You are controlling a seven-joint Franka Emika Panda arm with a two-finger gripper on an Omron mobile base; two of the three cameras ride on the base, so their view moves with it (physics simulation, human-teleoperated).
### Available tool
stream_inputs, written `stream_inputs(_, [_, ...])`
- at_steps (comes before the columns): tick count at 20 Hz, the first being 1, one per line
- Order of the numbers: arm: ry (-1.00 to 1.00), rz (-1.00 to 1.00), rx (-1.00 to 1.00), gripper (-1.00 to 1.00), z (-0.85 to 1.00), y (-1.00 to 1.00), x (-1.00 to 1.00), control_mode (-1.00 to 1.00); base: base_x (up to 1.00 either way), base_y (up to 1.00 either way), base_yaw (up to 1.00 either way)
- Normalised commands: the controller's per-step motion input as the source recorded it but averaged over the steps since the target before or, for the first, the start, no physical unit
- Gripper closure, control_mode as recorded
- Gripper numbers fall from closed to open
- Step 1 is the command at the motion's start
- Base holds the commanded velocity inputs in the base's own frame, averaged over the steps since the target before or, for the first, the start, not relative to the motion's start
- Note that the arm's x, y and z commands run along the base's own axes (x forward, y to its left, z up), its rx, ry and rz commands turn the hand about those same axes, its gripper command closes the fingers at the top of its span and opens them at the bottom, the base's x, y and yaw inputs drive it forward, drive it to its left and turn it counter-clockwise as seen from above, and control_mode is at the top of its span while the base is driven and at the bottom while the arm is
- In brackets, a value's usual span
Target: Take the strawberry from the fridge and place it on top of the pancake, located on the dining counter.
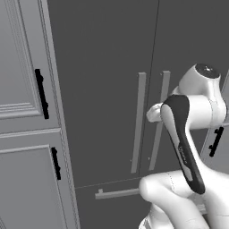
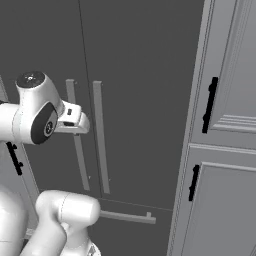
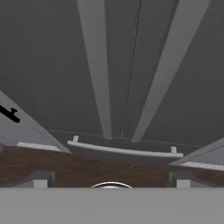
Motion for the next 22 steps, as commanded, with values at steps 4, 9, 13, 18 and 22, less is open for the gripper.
stream_inputs(4, [-0.08,0.0,0.0,-1.0,0.0,-0.15,-0.45,-1.0,0.0,0.0,0.0])
stream_inputs(9, [-0.07,-0.06,0.0,-1.0,0.0,-0.18,-0.27,-1.0,0.0,0.0,0.0])
stream_inputs(13, [-0.05,-0.13,0.0,-1.0,0.01,0.0,0.0,-1.0,0.0,0.0,0.0])
stream_inputs(18, [0.0,0.0,0.0,-1.0,0.0,0.0,0.0,1.0,-0.1,-0.03,-0.09])
stream_inputs(22, [0.0,0.0,0.0,-1.0,0.0,0.0,0.0,1.0,-0.62,0.0,0.0])
